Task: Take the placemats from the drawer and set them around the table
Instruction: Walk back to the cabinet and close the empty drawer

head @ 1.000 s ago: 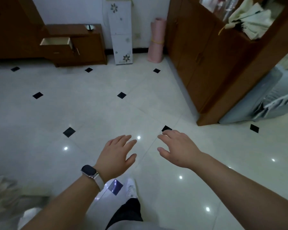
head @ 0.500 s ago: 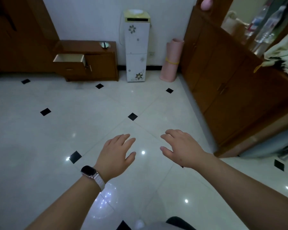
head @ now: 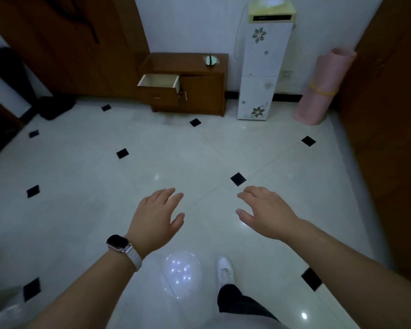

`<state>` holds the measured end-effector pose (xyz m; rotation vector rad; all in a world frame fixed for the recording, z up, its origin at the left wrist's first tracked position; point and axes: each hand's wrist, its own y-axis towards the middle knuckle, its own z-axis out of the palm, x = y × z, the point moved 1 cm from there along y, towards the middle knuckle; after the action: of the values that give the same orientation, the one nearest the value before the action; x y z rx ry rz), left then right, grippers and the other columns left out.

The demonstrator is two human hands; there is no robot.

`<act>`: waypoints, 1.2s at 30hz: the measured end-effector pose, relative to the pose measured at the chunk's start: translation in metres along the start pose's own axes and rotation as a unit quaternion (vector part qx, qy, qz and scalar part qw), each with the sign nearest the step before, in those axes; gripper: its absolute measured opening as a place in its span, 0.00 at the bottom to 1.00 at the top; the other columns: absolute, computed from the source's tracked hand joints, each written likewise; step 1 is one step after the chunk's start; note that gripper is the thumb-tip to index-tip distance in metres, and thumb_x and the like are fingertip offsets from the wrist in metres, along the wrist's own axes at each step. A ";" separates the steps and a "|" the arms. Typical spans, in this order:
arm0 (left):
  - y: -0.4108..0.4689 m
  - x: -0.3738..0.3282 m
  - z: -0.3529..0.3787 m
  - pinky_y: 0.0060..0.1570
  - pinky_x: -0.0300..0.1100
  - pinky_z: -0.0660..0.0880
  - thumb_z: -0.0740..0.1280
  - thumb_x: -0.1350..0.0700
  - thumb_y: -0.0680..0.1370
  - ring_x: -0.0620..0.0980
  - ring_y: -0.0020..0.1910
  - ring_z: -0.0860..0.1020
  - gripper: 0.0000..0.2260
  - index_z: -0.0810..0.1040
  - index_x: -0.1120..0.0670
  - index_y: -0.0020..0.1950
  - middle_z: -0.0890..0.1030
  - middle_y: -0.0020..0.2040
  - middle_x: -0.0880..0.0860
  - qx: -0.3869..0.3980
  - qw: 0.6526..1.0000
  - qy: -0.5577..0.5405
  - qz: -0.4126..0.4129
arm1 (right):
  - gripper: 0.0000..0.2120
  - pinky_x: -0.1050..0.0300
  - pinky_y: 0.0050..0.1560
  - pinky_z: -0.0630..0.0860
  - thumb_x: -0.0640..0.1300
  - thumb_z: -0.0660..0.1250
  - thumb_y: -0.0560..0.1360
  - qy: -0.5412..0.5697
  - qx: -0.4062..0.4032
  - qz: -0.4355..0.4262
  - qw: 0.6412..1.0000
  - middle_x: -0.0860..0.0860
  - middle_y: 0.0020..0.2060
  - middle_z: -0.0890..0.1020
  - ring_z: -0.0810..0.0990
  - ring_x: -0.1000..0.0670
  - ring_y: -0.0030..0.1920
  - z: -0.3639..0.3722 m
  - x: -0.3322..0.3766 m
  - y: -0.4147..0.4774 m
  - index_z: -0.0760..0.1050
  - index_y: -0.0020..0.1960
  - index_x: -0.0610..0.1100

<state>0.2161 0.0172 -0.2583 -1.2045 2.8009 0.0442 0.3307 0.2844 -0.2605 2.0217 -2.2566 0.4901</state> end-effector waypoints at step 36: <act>0.511 0.296 -0.039 0.59 0.51 0.72 0.56 0.45 0.76 0.55 0.63 0.74 0.23 0.74 0.52 0.67 0.77 0.65 0.54 -0.030 0.998 -0.038 -0.038 | 0.29 0.49 0.64 0.69 0.62 0.51 0.76 -0.080 -0.006 -0.067 0.995 0.49 0.68 0.72 0.70 0.47 0.66 -0.181 -0.028 0.602 0.68 0.71 0.48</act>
<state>-0.3605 0.1524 -0.2528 -1.2926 2.7043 0.1671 -0.2833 0.4114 -0.2086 2.2619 -2.1811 0.3123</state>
